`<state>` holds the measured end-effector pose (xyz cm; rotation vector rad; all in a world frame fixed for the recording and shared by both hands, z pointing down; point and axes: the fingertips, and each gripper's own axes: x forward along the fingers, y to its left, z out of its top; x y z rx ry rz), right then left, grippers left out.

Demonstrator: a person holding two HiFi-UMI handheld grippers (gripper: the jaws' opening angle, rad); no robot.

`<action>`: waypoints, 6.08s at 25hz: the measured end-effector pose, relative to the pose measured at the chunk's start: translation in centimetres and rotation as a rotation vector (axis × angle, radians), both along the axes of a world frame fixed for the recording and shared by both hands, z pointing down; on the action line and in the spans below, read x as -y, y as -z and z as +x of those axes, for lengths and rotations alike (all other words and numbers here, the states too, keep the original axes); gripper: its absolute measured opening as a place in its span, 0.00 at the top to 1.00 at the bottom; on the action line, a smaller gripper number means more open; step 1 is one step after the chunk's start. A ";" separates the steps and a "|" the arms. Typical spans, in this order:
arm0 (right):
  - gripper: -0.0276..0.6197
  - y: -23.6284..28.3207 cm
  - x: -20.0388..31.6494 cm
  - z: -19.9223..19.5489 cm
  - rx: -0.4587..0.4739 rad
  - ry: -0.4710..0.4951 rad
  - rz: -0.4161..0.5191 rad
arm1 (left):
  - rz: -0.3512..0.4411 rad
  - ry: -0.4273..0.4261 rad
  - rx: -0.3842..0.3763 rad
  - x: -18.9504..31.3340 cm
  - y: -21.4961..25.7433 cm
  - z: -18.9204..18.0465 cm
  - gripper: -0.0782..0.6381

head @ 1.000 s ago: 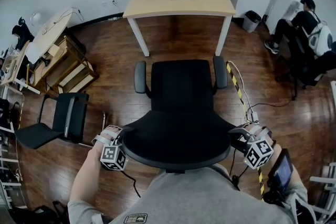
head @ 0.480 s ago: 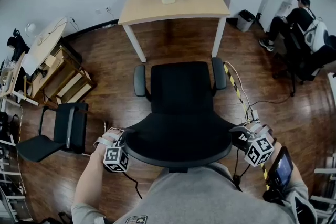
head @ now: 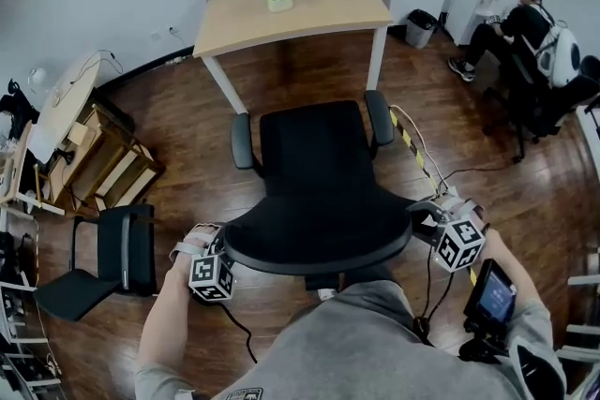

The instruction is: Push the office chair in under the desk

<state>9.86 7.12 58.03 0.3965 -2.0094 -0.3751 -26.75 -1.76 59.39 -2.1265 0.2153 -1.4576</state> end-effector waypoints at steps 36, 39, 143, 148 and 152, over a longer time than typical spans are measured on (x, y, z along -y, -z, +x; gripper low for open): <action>0.73 1.1 24.5 3.2 0.072 0.099 0.029 | 0.016 0.097 0.077 24.0 -0.3 2.6 0.72; 0.73 0.9 27.5 3.3 0.058 0.076 0.018 | 0.021 0.096 0.072 27.2 -0.5 2.6 0.72; 0.67 0.7 73.3 13.5 -0.009 -0.068 0.064 | 0.207 0.185 -0.099 72.5 1.5 12.2 0.63; 0.66 3.7 72.0 14.3 0.054 -0.173 0.130 | 0.223 0.286 -0.203 71.2 3.6 10.4 0.59; 0.71 6.7 70.5 14.0 0.134 -0.252 0.209 | 0.257 0.410 -0.382 69.9 7.1 8.8 0.72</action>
